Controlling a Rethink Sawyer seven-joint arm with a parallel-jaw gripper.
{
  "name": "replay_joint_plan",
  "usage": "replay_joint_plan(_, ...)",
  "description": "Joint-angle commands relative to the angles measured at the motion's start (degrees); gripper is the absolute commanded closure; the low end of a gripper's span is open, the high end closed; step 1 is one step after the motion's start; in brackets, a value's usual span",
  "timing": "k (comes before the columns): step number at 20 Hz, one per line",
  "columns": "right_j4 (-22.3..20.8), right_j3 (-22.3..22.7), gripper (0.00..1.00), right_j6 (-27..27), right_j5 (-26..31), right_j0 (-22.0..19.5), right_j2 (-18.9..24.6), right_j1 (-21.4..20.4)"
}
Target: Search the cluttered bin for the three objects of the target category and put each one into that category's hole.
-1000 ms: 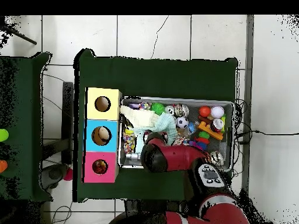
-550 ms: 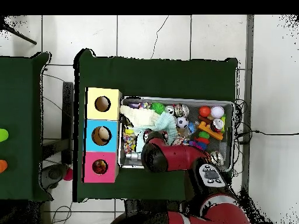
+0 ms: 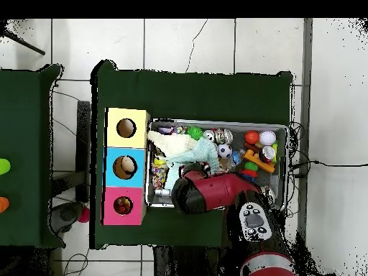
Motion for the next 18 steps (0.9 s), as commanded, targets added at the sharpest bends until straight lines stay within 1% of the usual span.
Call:
replay_joint_plan(1, -10.85, -6.89, 1.00, -16.47, 8.69, -4.59, 4.99, -4.40)
replay_joint_plan(2, -11.72, -6.87, 1.00, -16.41, 9.05, -5.26, 5.86, -4.65)
replay_joint_plan(3, -12.39, -6.72, 1.00, -17.88, 10.14, -6.80, 7.64, -5.32)
replay_joint_plan(4, -13.03, -6.63, 1.00, -18.44, 10.93, -7.45, 8.58, -5.67)
replay_joint_plan(5, -13.28, -6.54, 1.00, -21.03, 12.70, -9.24, 10.60, -6.73)
replay_joint_plan(7, -13.88, -6.16, 1.00, -23.75, 15.04, -11.38, 13.37, -8.19)
replay_joint_plan(10, -14.35, -5.82, 1.00, -26.35, 17.60, -13.67, 16.32, -9.67)
replay_joint_plan(12, -14.47, -5.76, 1.00, -28.98, 19.29, -15.34, 18.55, -10.52)
replay_joint_plan(18, -15.38, -5.61, 1.00, -30.53, 21.16, -17.84, 22.07, -11.56)
